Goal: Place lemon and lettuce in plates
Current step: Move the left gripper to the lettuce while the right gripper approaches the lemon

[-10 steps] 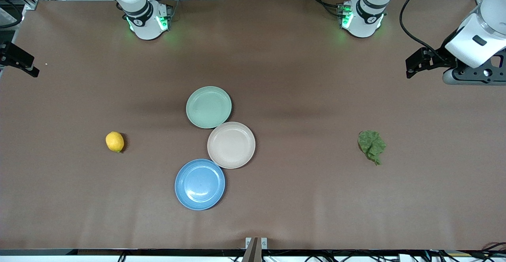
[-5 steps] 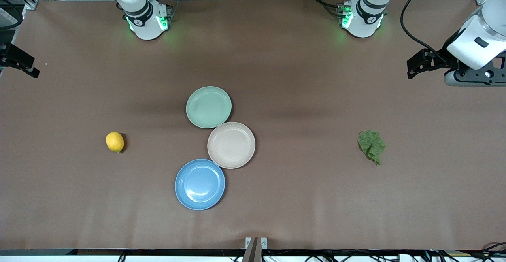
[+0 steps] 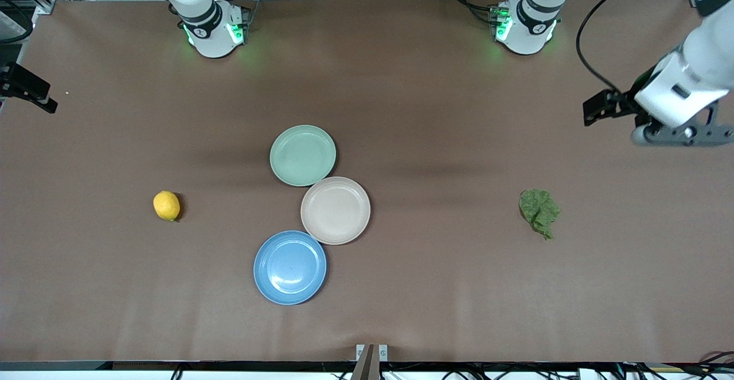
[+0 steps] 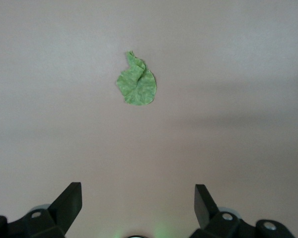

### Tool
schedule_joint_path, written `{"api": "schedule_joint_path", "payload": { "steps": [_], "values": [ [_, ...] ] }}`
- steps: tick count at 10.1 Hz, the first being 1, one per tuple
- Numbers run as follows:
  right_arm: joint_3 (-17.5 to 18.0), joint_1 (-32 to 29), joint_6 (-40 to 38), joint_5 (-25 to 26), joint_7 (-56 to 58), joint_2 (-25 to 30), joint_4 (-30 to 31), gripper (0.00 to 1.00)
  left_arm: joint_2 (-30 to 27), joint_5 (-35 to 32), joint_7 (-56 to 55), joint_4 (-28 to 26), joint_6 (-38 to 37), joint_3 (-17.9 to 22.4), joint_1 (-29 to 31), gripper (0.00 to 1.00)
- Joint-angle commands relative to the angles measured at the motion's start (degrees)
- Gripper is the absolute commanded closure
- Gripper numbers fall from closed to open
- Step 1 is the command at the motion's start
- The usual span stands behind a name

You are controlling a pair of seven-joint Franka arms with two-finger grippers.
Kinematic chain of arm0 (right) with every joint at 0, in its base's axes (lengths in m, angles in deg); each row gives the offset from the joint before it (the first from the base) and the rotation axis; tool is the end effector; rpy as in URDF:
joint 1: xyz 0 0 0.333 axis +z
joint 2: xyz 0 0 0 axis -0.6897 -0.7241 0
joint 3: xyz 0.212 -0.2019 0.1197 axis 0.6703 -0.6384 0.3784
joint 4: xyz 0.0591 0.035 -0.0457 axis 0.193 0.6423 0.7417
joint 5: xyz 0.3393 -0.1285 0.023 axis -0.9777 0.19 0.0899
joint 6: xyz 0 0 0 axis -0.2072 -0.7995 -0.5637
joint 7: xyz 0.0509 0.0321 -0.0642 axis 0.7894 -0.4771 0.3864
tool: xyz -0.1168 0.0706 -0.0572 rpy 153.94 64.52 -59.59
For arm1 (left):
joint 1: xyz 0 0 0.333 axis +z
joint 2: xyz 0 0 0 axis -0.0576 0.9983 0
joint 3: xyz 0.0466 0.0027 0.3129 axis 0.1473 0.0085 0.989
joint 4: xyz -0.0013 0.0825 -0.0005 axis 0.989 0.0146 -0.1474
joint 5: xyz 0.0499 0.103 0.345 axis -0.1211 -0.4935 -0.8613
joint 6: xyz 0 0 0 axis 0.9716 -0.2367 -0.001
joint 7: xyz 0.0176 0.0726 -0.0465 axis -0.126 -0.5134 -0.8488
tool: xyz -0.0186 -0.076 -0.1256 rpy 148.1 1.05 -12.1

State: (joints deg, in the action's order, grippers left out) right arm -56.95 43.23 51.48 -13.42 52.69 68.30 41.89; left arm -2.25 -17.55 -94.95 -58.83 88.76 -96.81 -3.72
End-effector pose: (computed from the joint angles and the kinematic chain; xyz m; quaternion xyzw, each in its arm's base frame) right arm 0.5141 -0.0373 0.6282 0.9998 -0.0079 0.0192 0.0031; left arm 0.5385 -0.0853 0.5386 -0.9980 0.0248 0.0580 0.0066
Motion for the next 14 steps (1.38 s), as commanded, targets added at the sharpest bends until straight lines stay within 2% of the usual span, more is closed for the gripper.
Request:
{"api": "schedule_joint_path", "payload": {
  "steps": [1,4,8,11,14],
  "values": [
    [0.3,-0.3,-0.1,0.8,-0.6,0.0,0.0,0.0,3.2,0.4,0.2,-0.5,3.8,-0.2,1.4,0.0],
    [0.3,-0.4,-0.2,0.8,-0.6,0.0,0.1,0.0,6.5,-0.3,0.1,-1.8,9.5,0.2,1.5,0.0],
    [0.2,-0.5,-0.5,0.8,-0.6,0.0,0.3,0.0,6.9,-0.4,-0.6,-12.1,23.9,0.3,2.5,0.0],
    [0.2,-0.5,2.1,0.8,-0.6,-0.1,3.6,0.0,11.5,-0.4,-1.3,-12.9,26.6,0.4,3.3,0.0],
    [0.2,-0.4,9.2,0.8,-0.6,-0.7,10.7,0.0,15.6,-2.8,-3.3,-12.3,28.5,0.4,3.1,0.0]
  ]
}}
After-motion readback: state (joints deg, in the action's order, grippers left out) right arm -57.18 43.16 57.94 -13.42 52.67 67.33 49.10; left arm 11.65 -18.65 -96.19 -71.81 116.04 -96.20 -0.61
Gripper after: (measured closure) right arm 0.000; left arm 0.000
